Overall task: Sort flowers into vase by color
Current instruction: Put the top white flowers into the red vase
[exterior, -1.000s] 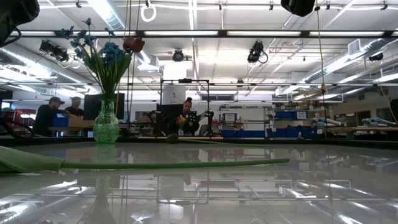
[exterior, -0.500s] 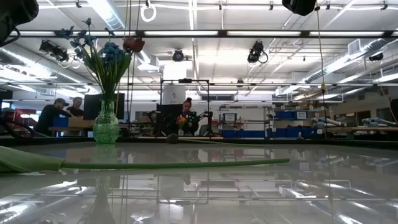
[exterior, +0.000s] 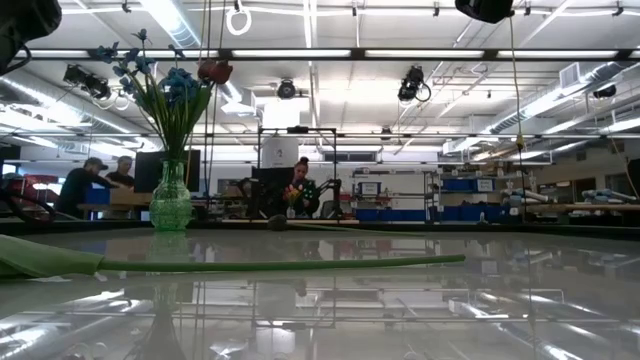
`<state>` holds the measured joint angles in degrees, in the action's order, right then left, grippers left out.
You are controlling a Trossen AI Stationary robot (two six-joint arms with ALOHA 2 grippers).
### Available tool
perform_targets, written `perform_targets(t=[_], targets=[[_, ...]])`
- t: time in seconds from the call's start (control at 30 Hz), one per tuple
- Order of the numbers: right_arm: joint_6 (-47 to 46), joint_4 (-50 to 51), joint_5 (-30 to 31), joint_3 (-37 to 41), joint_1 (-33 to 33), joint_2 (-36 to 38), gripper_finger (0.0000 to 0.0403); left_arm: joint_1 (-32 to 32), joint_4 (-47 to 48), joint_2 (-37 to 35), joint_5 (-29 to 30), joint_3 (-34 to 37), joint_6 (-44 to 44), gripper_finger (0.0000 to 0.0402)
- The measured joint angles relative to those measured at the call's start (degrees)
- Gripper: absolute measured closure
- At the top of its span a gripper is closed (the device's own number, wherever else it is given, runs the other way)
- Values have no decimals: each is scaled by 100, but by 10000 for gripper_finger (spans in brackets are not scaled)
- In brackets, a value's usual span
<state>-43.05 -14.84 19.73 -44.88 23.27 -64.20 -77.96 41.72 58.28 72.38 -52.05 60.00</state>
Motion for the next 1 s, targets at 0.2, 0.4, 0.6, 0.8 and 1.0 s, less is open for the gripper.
perform_targets(t=[0.2,0.4,0.6,0.8,1.0], targets=[[-1506,623,-160,0,-4,-168,228,382,36,-132,-1075,-2,768,215],[-3193,1123,-580,0,40,-689,231,851,-160,-525,-2270,-33,864,184],[-3678,923,-1402,0,239,-1180,231,1132,109,-671,-3119,-498,698,179],[-3805,822,-2172,0,541,-1345,231,1168,891,-673,-3225,-1207,534,179],[-4041,1197,-2611,-2,967,-1305,235,1170,1729,-695,-3211,-2117,499,182]])
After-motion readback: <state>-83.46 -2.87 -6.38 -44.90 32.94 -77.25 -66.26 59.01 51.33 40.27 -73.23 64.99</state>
